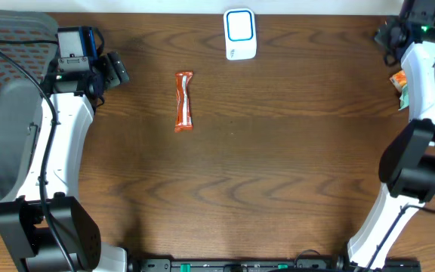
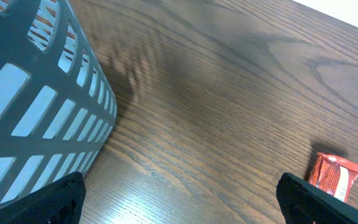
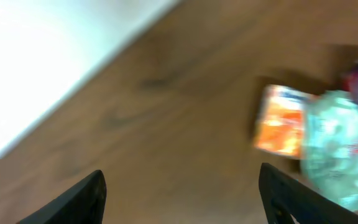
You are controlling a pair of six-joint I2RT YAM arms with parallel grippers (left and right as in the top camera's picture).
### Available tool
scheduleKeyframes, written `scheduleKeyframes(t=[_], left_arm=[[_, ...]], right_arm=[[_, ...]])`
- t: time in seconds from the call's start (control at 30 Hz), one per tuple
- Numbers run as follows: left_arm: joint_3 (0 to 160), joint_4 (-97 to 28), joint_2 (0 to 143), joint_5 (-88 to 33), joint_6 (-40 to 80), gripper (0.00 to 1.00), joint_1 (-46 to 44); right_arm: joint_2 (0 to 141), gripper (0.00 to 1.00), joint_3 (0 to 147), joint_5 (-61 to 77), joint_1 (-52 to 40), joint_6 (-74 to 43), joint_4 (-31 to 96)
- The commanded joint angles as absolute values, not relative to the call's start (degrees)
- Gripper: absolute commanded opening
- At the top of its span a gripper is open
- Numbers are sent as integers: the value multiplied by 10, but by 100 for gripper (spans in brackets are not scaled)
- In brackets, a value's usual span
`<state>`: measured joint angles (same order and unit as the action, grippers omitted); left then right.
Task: Scan the item barcode
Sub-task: 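Move the right gripper left over the orange TOP bar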
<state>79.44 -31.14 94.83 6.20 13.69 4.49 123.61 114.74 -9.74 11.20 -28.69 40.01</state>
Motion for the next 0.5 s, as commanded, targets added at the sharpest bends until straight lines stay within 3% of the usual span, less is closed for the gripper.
scheduleKeyframes(t=[0.0,0.23,0.37,0.47], left_arm=[[797,-313,951,67,142,98,48],[797,-313,951,67,142,98,48],[797,-313,951,67,142,98,48],[797,-313,951,67,142,98,48]], right_arm=[[1201,75,1148,23,94,-286,396],[1197,83,1148,165,53,-286,395],[1197,99,1147,199,21,-286,405],[1197,99,1147,205,-8,-286,422]])
